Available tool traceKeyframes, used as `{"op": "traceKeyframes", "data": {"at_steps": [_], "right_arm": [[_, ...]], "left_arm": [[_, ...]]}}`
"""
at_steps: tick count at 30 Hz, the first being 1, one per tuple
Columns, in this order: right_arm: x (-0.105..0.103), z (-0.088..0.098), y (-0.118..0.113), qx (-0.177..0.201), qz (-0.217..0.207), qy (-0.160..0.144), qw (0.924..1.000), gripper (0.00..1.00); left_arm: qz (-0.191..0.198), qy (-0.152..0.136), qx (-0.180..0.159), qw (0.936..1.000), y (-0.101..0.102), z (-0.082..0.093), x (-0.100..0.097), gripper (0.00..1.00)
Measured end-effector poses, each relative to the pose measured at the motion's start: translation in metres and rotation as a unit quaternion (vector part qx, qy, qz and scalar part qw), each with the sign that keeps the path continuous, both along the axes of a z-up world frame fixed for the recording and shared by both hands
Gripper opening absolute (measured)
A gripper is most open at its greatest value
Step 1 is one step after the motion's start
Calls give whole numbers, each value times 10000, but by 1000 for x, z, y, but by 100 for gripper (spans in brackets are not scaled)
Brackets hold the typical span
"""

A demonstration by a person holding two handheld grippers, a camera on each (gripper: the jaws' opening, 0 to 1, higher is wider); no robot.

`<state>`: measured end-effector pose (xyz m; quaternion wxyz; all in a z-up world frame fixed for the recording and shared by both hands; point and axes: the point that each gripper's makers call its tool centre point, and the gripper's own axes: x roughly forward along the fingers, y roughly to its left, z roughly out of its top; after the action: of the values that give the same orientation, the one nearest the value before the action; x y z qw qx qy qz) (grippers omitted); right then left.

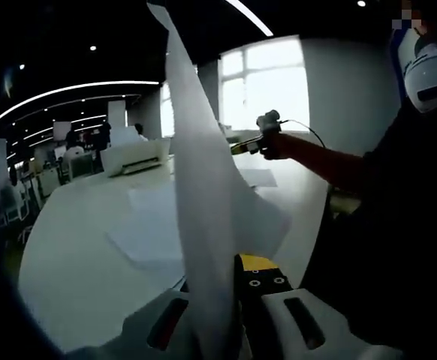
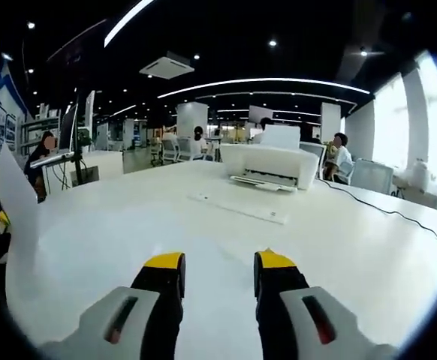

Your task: Organize the stack of printing papers by aligning and flattening the scattered papers on the table

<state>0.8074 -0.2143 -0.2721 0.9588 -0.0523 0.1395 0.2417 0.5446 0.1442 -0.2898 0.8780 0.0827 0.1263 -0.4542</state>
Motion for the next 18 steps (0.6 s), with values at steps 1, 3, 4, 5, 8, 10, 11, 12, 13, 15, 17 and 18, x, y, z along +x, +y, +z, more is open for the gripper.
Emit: {"op": "traceKeyframes", "data": {"at_steps": [1, 3, 4, 5, 8, 10, 11, 12, 13, 15, 17, 18], "right_arm": [[1, -1, 0, -8, -13, 5, 10000, 33], [3, -4, 0, -22, -22, 27, 10000, 34], [4, -5, 0, -27, -32, 39, 10000, 34], [4, -6, 0, -39, -33, 46, 10000, 34], [7, -9, 0, -44, -33, 84, 9999, 35], [8, -10, 0, -48, -38, 91, 9999, 36], [9, -11, 0, -51, -44, 92, 9999, 36], [11, -12, 0, -47, -46, 100, 9999, 37], [12, -13, 0, -38, -46, 106, 9999, 37], [13, -15, 1, -30, -48, 112, 9999, 37], [15, -19, 1, -23, -52, 147, 9999, 37], [16, -20, 1, -25, -51, 160, 9999, 38]], "left_arm": [[3, -1, -3, 10000, 0, 0, 0, 6], [17, 7, -21, 10000, -1, 0, 0, 6], [20, 7, -25, 10000, -2, 0, 0, 6], [18, 10, -35, 10000, -1, -1, 0, 6], [32, 14, -46, 10000, 0, -1, 0, 6], [40, 22, -52, 10000, -1, -2, 0, 6], [50, 23, -47, 10000, -1, -2, 1, 6], [55, 27, -47, 10000, -1, -2, 1, 6], [56, 33, -54, 10000, -2, -2, 1, 6], [62, 24, -63, 10000, -2, -1, 2, 6], [69, 3, -69, 10000, -4, -1, 2, 6], [78, 1, -85, 9999, -5, 0, 2, 6]]}}
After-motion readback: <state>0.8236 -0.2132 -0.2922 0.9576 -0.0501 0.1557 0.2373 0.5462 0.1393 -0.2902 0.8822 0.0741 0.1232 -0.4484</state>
